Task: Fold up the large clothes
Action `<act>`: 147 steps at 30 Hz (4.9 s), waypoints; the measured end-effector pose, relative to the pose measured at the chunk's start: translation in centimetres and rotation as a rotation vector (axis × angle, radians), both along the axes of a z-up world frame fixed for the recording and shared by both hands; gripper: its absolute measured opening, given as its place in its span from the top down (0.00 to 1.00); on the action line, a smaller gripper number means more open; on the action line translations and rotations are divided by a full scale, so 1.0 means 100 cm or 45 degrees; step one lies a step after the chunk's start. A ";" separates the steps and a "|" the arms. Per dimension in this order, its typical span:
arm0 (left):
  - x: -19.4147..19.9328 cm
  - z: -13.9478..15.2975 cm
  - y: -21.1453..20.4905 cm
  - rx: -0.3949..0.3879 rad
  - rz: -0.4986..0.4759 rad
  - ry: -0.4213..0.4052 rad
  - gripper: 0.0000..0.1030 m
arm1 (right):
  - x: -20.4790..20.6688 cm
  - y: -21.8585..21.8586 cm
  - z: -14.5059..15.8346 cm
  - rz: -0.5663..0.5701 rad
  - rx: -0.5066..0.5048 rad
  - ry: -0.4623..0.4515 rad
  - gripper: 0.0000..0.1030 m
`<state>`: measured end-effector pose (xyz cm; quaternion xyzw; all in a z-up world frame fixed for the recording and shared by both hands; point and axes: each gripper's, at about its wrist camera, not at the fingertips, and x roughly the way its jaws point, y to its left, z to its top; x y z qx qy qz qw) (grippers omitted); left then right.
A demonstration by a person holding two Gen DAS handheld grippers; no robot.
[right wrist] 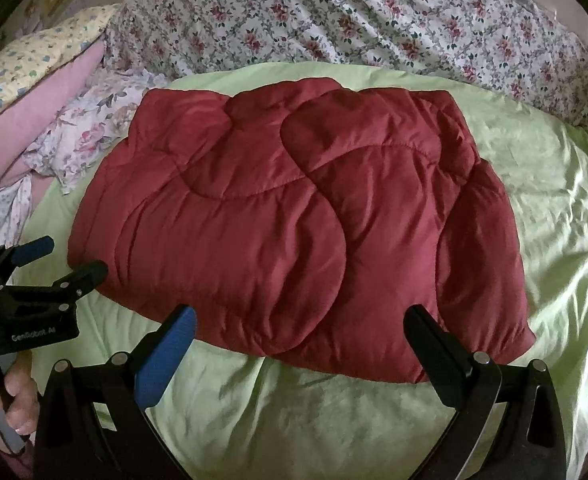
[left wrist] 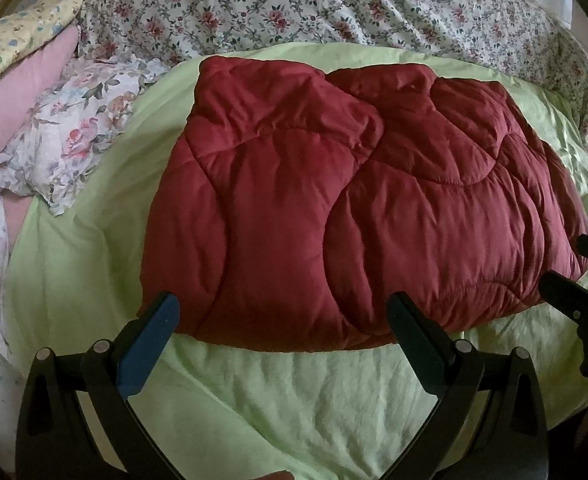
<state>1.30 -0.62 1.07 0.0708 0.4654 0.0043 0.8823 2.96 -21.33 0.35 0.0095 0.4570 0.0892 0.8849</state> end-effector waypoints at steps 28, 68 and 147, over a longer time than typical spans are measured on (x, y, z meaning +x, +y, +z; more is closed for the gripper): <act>0.006 0.002 -0.008 0.001 -0.013 0.001 0.00 | 0.008 -0.010 0.000 -0.009 0.023 0.010 0.00; 0.002 0.009 -0.010 0.002 -0.016 -0.027 0.00 | 0.000 -0.013 0.007 -0.028 0.028 -0.009 0.00; -0.001 0.014 -0.009 -0.067 -0.017 -0.071 0.00 | -0.003 -0.020 0.014 -0.052 0.061 -0.038 0.00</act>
